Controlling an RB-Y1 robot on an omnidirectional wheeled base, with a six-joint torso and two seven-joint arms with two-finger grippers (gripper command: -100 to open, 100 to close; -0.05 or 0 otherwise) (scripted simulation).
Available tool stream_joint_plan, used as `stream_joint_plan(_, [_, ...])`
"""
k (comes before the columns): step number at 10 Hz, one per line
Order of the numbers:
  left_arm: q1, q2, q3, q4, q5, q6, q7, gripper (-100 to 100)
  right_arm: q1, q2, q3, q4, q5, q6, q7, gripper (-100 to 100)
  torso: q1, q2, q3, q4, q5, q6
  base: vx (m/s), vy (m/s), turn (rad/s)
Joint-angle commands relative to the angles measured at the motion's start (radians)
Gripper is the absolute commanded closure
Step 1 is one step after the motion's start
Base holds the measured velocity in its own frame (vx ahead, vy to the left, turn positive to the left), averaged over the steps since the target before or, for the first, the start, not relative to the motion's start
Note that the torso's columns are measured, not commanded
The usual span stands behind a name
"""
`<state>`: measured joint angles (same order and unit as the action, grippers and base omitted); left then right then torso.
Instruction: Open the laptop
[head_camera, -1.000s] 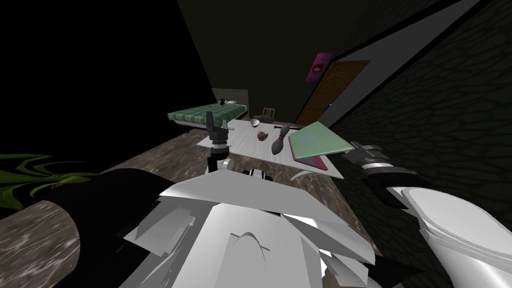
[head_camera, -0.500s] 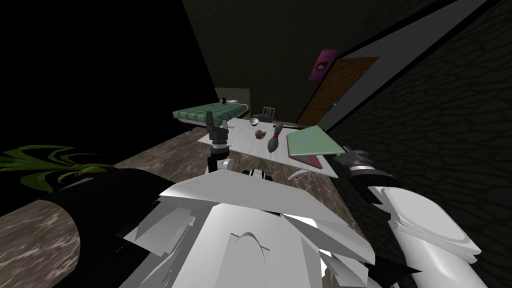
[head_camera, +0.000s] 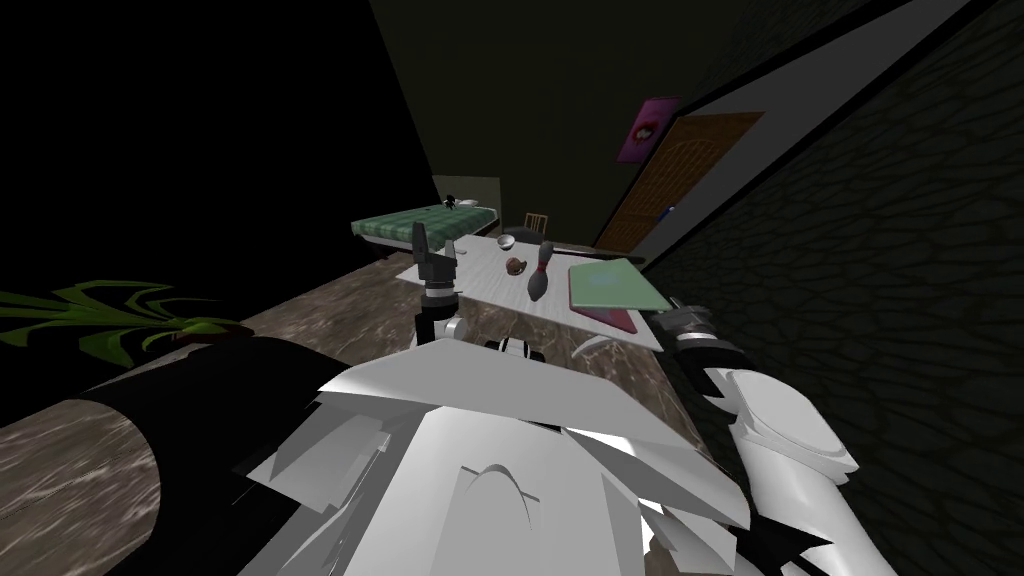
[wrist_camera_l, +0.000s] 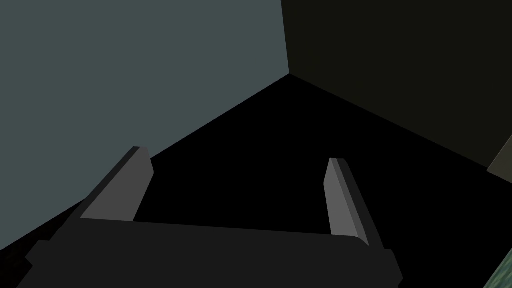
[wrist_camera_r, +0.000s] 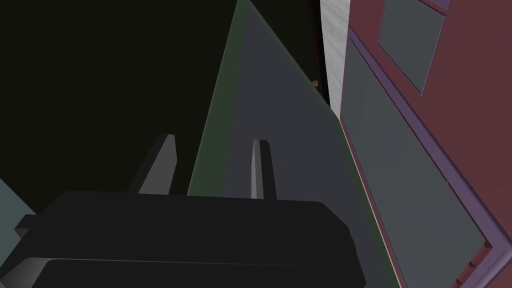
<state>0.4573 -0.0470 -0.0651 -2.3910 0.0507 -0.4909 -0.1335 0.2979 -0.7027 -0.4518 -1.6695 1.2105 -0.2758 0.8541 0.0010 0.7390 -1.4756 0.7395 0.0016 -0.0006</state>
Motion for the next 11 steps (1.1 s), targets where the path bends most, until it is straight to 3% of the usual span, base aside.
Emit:
stream_joint_plan(1, [0.000, 0.000, 0.000, 0.000, 0.000, 0.000, 0.000, 0, -0.021, 0.068, 0.012, 0.007, -0.014, 0.007, 0.023, 100, 0.000, 0.000, 0.000, 0.000, 0.000, 0.001, -0.047, -0.099, 0.023])
stream_joint_plan(2, [0.000, 0.000, 0.000, 0.000, 0.000, 0.000, 0.000, 0, -0.006, 0.006, 0.000, 0.006, -0.019, 0.000, -0.018, -100, 0.000, 0.002, 0.001, 0.000, -0.001, 0.002, -0.010, -0.018, -0.031])
stream_joint_plan(8, [0.000, 0.000, 0.000, 0.000, 0.000, 0.000, 0.000, 0, 0.007, -0.102, -0.036, 0.023, -0.054, -0.028, -0.093, -100, -0.001, 0.001, 0.001, 0.000, 0.000, 0.001, 0.024, 0.058, -0.031])
stream_joint_plan(9, [0.000, 0.000, 0.000, 0.000, 0.000, 0.000, 0.000, 0, 0.011, -0.138, -0.048, 0.029, -0.066, -0.038, -0.118, -100, -0.001, 0.001, 0.001, 0.000, -0.001, 0.001, 0.022, 0.058, -0.048])
stream_joint_plan(10, [0.000, 0.000, 0.000, 0.000, 0.000, 0.000, 0.000, 0, 0.008, -0.121, -0.043, 0.031, -0.061, -0.035, -0.102, -100, 0.000, 0.002, 0.001, 0.001, 0.000, 0.002, 0.012, 0.026, -0.021])
stream_joint_plan(11, [0.000, 0.000, 0.000, 0.000, 0.000, 0.000, 0.000, 0, 0.010, -0.124, -0.045, 0.032, -0.063, -0.039, -0.106, 0, -0.001, 0.001, 0.001, 0.000, -0.001, 0.000, 0.001, 0.005, 0.003])
